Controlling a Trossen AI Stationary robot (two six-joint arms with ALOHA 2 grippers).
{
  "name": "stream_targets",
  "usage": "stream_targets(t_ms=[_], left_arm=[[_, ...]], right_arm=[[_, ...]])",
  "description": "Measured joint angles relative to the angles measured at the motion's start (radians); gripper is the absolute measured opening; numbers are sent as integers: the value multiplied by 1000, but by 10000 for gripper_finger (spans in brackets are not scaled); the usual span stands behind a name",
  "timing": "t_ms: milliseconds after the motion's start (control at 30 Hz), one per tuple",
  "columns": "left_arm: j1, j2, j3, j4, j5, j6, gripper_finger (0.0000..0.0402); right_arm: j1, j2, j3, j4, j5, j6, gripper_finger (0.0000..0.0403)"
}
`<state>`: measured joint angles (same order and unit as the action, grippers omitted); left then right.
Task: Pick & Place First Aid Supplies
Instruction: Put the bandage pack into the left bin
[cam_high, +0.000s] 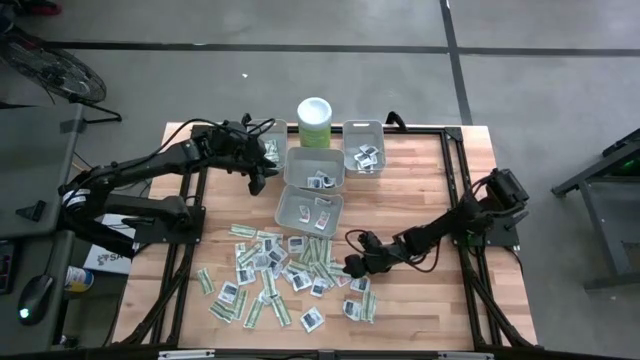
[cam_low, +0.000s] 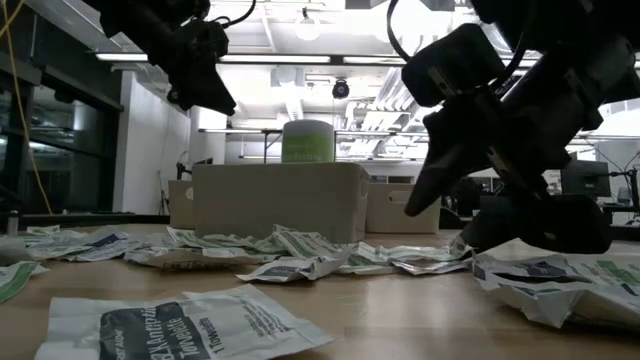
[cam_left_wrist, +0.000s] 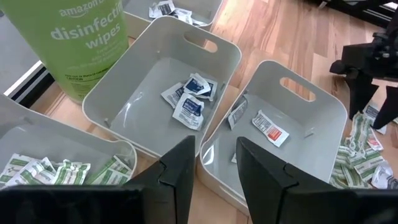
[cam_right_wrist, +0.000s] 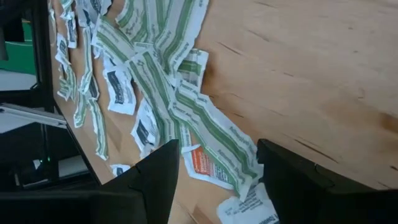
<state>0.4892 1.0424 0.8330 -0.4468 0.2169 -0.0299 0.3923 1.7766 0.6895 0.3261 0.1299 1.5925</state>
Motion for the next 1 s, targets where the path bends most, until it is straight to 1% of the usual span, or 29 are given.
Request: stream_targets(t_ms=[100,367,633,700,833,1000], left_arm=[[0,0,0,0,0,0,117],[0,0,0,0,1,0,117],[0,0,0,0,3,0,117],[0,0,0,0,3,0,117],[0,0,0,-1,3,0,117],[0,0,0,-1,3,-1,117]], right_arm=[[0,0,0,-10,0,3,180],[0,3,-2,-22,-2,3,85],[0,4,-2,-18,-5,0,14],[0,3,-2,-15,-5,-3,4],[1,-17,-5,-22,23,-7,5],[0,-73,-5,-18,64,-50,2]])
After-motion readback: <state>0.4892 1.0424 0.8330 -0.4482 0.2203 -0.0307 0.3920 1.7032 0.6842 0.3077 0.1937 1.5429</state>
